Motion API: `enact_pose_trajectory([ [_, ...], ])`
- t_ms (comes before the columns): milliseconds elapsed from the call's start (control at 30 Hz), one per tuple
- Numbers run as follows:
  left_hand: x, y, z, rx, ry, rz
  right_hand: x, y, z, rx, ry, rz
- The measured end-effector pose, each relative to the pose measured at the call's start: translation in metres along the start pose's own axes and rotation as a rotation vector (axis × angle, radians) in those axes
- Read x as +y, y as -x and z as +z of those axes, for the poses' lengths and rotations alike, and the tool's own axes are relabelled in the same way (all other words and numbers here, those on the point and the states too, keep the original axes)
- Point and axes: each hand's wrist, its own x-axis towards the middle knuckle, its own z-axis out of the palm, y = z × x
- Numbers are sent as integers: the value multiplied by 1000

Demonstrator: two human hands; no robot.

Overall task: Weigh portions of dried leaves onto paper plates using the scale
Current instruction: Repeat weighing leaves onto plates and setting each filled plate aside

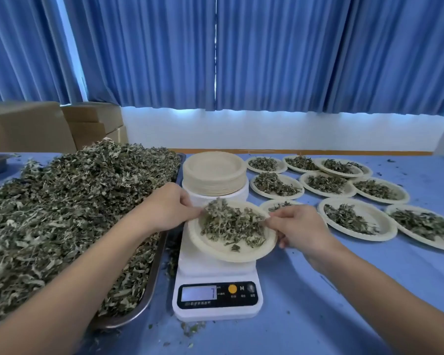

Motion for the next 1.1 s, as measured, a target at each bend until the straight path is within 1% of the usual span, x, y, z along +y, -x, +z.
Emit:
enact_pose_trajectory([
  [67,25,-9,8,20,171,-11,-8,-12,-28,26,34,-8],
  [133,55,-25,27,-11,364,-50,-14,-30,-64,105,83,-21],
  [267,116,-80,77,-96,656,-145,-24,-87,-132,257,147,9],
  [333,145,-118,100,-69,763,-201,-22,-123,-153,323,162,41],
  [367,156,-138,111,-35,779,-228,-19,-143,-160,350,168,63],
  [467,176,-199,139,63,717,-305,-7,-195,-166,406,213,152],
  [567,175,-251,152,118,561,-375,8,-239,-162,416,233,219],
  [633,171,-279,157,171,507,-378,17,-260,-157,425,246,226],
  [700,168,-296,162,203,467,-369,23,-273,-151,469,352,184],
  [800,167,-301,172,167,386,-348,28,-278,-140,529,531,89],
  [900,170,-292,180,138,363,-308,29,-274,-128,492,631,38],
  [1000,171,-277,174,208,300,-229,25,-263,-118,434,674,15],
  [1100,175,-259,155,235,317,-147,17,-246,-113,389,694,-12],
])
